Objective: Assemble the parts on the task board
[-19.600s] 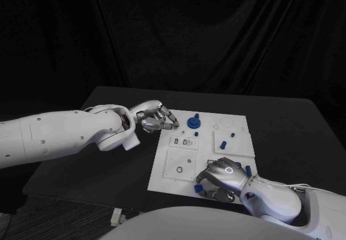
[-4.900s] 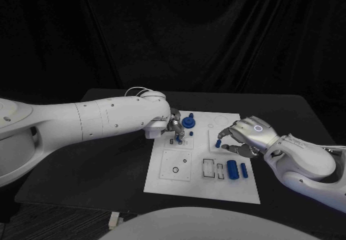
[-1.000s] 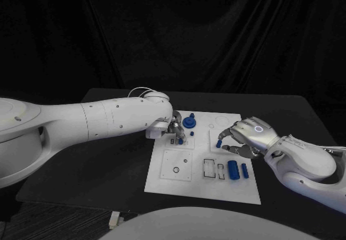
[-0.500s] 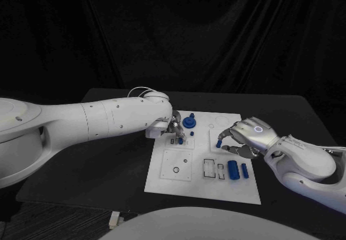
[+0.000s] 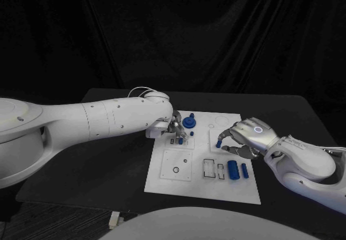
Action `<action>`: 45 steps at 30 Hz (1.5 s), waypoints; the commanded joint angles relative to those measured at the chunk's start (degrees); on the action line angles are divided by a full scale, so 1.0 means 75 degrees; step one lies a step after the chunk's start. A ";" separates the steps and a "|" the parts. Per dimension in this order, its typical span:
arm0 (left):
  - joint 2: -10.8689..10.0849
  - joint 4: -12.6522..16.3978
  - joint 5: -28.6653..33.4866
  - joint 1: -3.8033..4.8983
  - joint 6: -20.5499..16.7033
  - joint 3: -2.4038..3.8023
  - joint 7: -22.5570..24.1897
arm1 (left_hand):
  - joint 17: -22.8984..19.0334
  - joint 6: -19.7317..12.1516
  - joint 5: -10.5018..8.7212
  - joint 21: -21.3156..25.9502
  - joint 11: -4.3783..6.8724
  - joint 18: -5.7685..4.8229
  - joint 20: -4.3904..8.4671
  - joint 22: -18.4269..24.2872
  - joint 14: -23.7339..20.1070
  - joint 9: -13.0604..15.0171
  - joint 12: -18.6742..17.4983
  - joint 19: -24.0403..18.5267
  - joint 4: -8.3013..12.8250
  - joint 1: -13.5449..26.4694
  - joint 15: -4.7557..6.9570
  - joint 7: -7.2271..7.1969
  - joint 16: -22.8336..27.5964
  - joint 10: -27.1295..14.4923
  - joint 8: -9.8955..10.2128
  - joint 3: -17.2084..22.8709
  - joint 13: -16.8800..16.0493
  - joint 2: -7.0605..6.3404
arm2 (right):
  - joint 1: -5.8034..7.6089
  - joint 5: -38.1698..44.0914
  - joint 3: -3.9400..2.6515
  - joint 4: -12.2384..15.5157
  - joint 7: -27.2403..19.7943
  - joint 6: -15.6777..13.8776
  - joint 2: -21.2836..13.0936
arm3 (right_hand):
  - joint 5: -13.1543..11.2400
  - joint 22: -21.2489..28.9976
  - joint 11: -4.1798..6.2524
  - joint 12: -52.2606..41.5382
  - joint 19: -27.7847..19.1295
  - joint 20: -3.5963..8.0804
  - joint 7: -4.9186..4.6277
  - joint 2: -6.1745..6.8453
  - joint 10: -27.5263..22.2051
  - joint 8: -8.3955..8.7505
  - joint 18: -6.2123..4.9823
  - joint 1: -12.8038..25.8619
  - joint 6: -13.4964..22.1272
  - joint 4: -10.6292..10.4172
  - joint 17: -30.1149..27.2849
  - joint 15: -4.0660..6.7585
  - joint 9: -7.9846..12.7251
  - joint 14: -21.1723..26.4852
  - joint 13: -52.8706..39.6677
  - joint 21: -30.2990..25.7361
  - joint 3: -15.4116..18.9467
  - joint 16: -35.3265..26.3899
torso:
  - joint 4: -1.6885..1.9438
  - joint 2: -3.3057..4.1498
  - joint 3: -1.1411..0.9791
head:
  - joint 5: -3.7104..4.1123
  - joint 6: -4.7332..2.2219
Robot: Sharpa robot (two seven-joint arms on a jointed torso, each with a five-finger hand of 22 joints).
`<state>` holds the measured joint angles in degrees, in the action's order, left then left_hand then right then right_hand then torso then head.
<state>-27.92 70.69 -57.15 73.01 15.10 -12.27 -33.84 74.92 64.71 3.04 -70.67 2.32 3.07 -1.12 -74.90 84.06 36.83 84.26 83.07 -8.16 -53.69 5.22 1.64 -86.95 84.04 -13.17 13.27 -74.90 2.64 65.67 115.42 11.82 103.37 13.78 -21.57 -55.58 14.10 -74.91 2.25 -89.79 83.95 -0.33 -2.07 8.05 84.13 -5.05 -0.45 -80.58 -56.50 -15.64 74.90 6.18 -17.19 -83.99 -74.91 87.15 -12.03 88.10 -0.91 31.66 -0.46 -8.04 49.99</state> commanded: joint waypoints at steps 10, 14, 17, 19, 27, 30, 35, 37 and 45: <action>-0.0105 0.0087 0.0007 -0.0019 -0.0067 0.0006 0.0088 | 0.1669 0.0043 -0.0039 0.0032 0.0048 0.0075 0.0016 -0.1361 0.0657 0.0026 0.0021 0.0062 -0.0099 0.0111 0.0038 -0.0013 0.0035 0.0501 0.0052 -0.0202 -0.1547 -0.0047 | -0.0026 0.0055 -0.0003 0.0006 0.0086 0.0031 -0.0013 | 0.0044 -0.1862 0.0048 -0.0028 0.0563 0.0037 -0.0013 -0.0065 0.0782 -0.0026 -0.0053 0.0004 -0.0054 -0.0012 0.1470 0.0052 0.0011 -0.0688 -0.2013 -0.0029 -0.0040 -0.0042 | 0.0000 -0.0001 -0.0001 | -0.0002 0.0002; -0.0214 0.0240 0.0007 -0.0018 -0.0111 0.0007 0.0094 | 0.1681 0.0153 -0.0043 0.0016 0.0081 0.0073 0.0035 -0.1366 0.0666 0.0121 0.0061 0.0079 -0.0215 0.0177 0.0064 -0.0053 0.0022 0.0522 -0.0042 -0.0392 -0.1573 -0.0109 | -0.0027 0.0055 -0.0003 0.0004 0.0086 0.0041 -0.0024 | 0.0039 -0.1862 0.0050 -0.0028 0.0562 0.0038 -0.0013 -0.0061 0.0782 -0.0023 -0.0053 0.0028 -0.0053 -0.0025 0.1464 0.0053 0.0017 -0.0687 -0.2013 -0.0031 -0.0032 -0.0045 | 0.0002 0.0000 -0.0003 | 0.0002 0.0002; -0.0335 0.0409 0.0007 -0.0008 -0.0145 0.0009 0.0093 | 0.1692 0.0154 -0.0043 0.0002 0.0096 0.0070 0.0054 -0.1370 0.0674 0.0200 0.0082 0.0096 -0.0366 0.0270 0.0080 -0.0068 0.0009 0.0533 -0.0080 -0.0605 -0.1586 -0.0176 | -0.0027 0.0055 -0.0003 0.0001 0.0086 0.0045 -0.0036 | 0.0036 -0.1863 0.0050 -0.0028 0.0564 0.0038 -0.0012 -0.0058 0.0782 -0.0021 -0.0052 0.0041 -0.0051 -0.0033 0.1457 0.0054 0.0020 -0.0685 -0.2013 -0.0028 -0.0026 -0.0049 | 0.0004 -0.0002 -0.0001 | 0.0005 0.0002; -0.0465 0.0597 0.0007 0.0034 -0.0231 0.0011 0.0120 | 0.1687 0.0139 -0.0043 0.0005 0.0104 0.0069 0.0063 -0.1370 0.0674 0.0252 0.0083 0.0103 -0.0481 0.0314 0.0085 -0.0070 0.0017 0.0536 -0.0098 -0.0744 -0.1588 -0.0189 | -0.0027 0.0055 -0.0003 -0.0001 0.0087 0.0043 -0.0046 | 0.0027 -0.1863 0.0051 -0.0028 0.0564 0.0038 -0.0011 -0.0053 0.0782 -0.0019 -0.0052 0.0062 -0.0050 -0.0044 0.1458 0.0054 0.0023 -0.0686 -0.2013 -0.0029 -0.0018 -0.0049 | 0.0006 -0.0001 0.0000 | 0.0005 0.0002; -0.1124 0.1533 0.0091 0.0437 -0.1038 0.0016 0.0359 | 0.1821 0.0035 -0.0042 -0.0157 0.0112 0.0038 0.0080 -0.1414 0.0728 0.0451 0.0277 0.0181 -0.0811 0.0257 0.0100 -0.0078 -0.0155 0.0619 -0.0172 -0.1285 -0.1710 -0.0389 | -0.0026 0.0055 -0.0003 -0.0001 0.0087 0.0018 -0.0073 | -0.0045 -0.1864 0.0054 -0.0028 0.0566 0.0039 -0.0009 -0.0039 0.0782 -0.0013 -0.0052 0.0116 -0.0049 -0.0071 0.1455 0.0056 0.0034 -0.0686 -0.2013 -0.0028 0.0007 -0.0050 | 0.0004 -0.0006 0.0001 | 0.0029 0.0002; -0.1421 0.1872 0.0352 0.0663 -0.1253 0.0017 0.0503 | 0.1935 -0.0010 -0.0044 -0.0278 0.0125 0.0016 0.0093 -0.1446 0.0767 0.0602 0.0607 0.0232 -0.0925 0.0048 0.0115 -0.0094 -0.0305 0.0739 -0.0277 -0.1518 -0.1915 -0.0443 | -0.0026 0.0055 -0.0003 -0.0004 0.0086 0.0010 -0.0085 | -0.0131 -0.1862 0.0056 -0.0028 0.0564 0.0039 -0.0005 -0.0032 0.0782 -0.0011 -0.0053 0.0158 -0.0050 -0.0087 0.1454 0.0057 0.0041 -0.0686 -0.2013 -0.0032 0.0026 -0.0051 | 0.0000 -0.0007 0.0000 | 0.0037 0.0002; -0.1912 0.2312 0.1024 0.1156 -0.1105 0.0017 0.0573 | 0.2011 -0.0213 -0.0023 -0.0605 0.0149 -0.0041 0.0108 -0.1526 0.0792 0.1091 0.0766 0.0339 -0.0978 -0.0592 0.0125 -0.0126 -0.0406 0.0795 -0.0674 -0.1857 -0.2013 -0.0292 | -0.0026 0.0055 -0.0003 -0.0009 0.0094 0.0019 -0.0114 | -0.0189 -0.1864 0.0057 -0.0028 0.0567 0.0039 -0.0005 -0.0032 0.0782 -0.0010 -0.0051 0.0180 -0.0052 -0.0093 0.1449 0.0058 0.0045 -0.0686 -0.2013 -0.0027 0.0035 -0.0054 | -0.0004 0.0003 0.0000 | 0.0066 0.0002; -0.1990 0.2362 0.1078 0.1242 -0.0951 0.0017 0.0541 | 0.2011 -0.0283 -0.0024 -0.0640 0.0165 -0.0046 0.0111 -0.1534 0.0792 0.1233 0.0766 0.0350 -0.0765 -0.1035 0.0135 -0.0136 -0.0406 0.0795 -0.0790 -0.1723 -0.2013 -0.0144 | -0.0026 0.0055 -0.0003 -0.0008 0.0097 0.0024 -0.0119 | -0.0189 -0.1864 0.0057 -0.0028 0.0567 0.0039 -0.0005 -0.0032 0.0782 -0.0010 -0.0051 0.0180 -0.0052 -0.0093 0.1449 0.0058 0.0045 -0.0686 -0.2013 -0.0027 0.0035 -0.0054 | -0.0001 0.0004 0.0000 | 0.0073 0.0002; -0.2017 0.1883 0.0809 0.1545 0.0423 0.0015 0.0397 | 0.2011 -0.0775 -0.0010 -0.1093 0.0031 -0.0126 0.0026 -0.1637 0.0792 0.1313 0.0766 0.0471 -0.0642 -0.1603 0.0030 0.0011 -0.0406 0.0795 -0.0668 -0.1775 -0.2013 0.0075 | -0.0025 0.0055 -0.0003 -0.0009 0.0036 -0.0041 -0.0132 | -0.0225 -0.1872 0.0056 -0.0028 0.0580 0.0040 -0.0006 -0.0045 0.0782 -0.0007 -0.0046 0.0211 -0.0052 -0.0104 0.1478 0.0057 0.0051 -0.0692 -0.2013 -0.0006 0.0040 -0.0038 | 0.0001 -0.0010 -0.0002 | 0.0058 0.0002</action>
<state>-43.47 85.75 -51.50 84.36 12.74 -12.19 -31.33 74.91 58.95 3.04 -78.77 3.07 3.07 -0.71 -74.94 83.87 46.73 89.81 83.90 -12.83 -66.24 5.82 1.62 -89.85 83.93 -18.24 0.20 -74.97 3.28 65.59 115.42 11.82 103.26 13.77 -21.47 -56.50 12.59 -74.92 2.25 -89.79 83.95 -0.33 -2.07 7.83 84.13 -5.05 -0.44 -79.58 -56.50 -15.97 74.90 6.18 -16.89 -83.99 -74.94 87.15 -11.70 87.84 -0.93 31.66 -0.45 -7.57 49.99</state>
